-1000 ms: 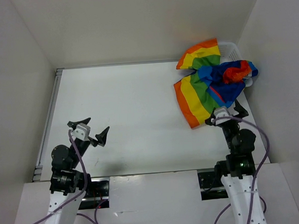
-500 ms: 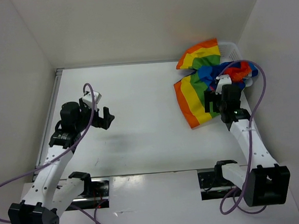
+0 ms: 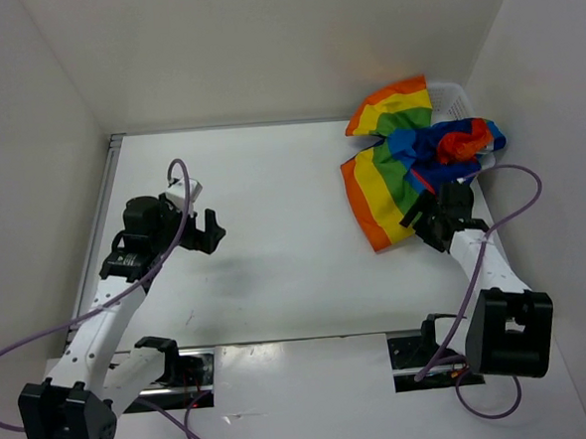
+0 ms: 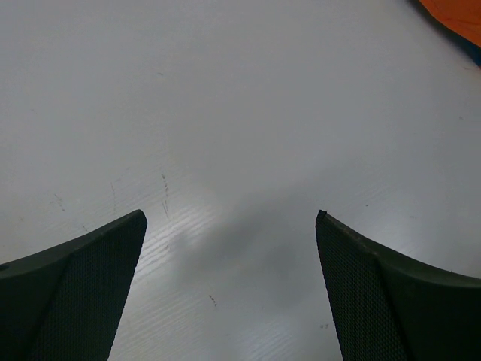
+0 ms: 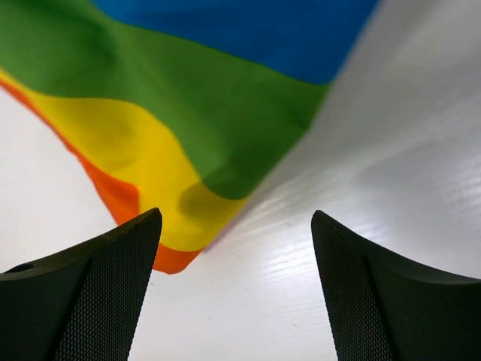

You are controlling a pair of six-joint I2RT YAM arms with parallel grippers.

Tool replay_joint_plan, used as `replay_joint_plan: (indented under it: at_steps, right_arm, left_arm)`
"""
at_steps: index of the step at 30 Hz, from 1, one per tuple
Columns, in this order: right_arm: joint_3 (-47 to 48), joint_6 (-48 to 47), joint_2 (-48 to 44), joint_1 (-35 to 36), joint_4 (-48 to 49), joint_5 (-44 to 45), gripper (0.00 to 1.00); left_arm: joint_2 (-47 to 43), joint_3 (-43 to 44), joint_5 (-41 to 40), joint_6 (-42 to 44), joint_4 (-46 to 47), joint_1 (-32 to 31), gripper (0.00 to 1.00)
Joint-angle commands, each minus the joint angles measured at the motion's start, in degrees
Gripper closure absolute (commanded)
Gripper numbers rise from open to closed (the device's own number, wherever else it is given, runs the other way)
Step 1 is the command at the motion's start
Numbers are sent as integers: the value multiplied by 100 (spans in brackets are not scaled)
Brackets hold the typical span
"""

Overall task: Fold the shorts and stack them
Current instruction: Grab the shorts from the pile

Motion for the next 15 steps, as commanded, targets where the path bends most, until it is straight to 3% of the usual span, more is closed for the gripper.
replay_joint_plan:
  at_steps: [1,5,11,14,15]
  right_arm:
    - [-128,691,-19,-178,277,160,15]
    - [-365,814,174,-179,462,160,15]
    - [-752,656,429,-328,1684,-103,21]
    - [-814,656,482,-381,1885,-157,28]
    - [-814,656,483,-381,1974,-226,36]
  left_arm:
    - [248,376,26,19,107,41,0]
    - [494,438,26,19,213,41,0]
    - [608,438,26,19,266,41,0]
    - [609,438,26,19,336,41,0]
    - [609,438,-43,19,406,41,0]
